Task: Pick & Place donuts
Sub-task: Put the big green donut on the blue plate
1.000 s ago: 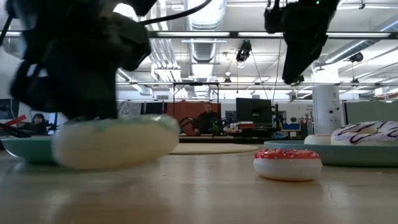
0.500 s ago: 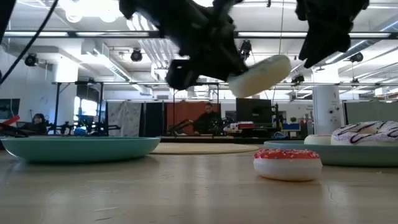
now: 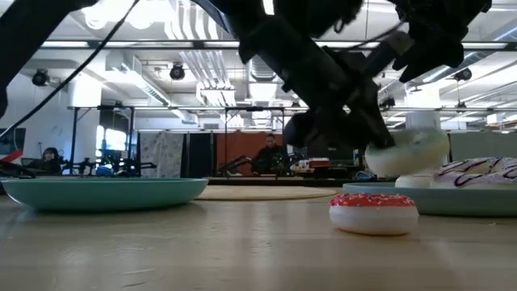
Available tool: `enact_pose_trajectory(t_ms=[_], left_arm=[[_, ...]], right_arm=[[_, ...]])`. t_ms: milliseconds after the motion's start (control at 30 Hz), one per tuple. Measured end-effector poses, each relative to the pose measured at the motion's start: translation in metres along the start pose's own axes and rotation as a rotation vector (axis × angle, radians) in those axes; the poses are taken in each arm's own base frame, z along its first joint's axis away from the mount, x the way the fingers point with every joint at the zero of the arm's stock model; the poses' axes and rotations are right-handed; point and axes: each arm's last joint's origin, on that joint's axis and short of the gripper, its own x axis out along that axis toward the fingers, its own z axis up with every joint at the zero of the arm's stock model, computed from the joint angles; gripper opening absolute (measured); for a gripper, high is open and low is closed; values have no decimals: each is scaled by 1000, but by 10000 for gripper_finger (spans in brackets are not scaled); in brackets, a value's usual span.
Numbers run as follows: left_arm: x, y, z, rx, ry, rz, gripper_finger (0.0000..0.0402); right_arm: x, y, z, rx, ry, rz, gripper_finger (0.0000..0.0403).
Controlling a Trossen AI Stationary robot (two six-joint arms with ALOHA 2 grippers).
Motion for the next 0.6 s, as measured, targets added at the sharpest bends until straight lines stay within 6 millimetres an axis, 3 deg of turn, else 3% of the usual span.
enact_pose_trajectory(t_ms=[200, 433, 600], left_arm=[[10, 0, -4, -11, 64, -14, 30], [-4, -2, 2, -20, 70, 3, 110], [-9, -1, 0, -10, 101, 28, 136]], right_arm=[[0, 0, 0, -13, -1, -4, 214], [1, 0, 0, -28, -13, -18, 215], [1, 0, 0, -32, -24, -32, 214]])
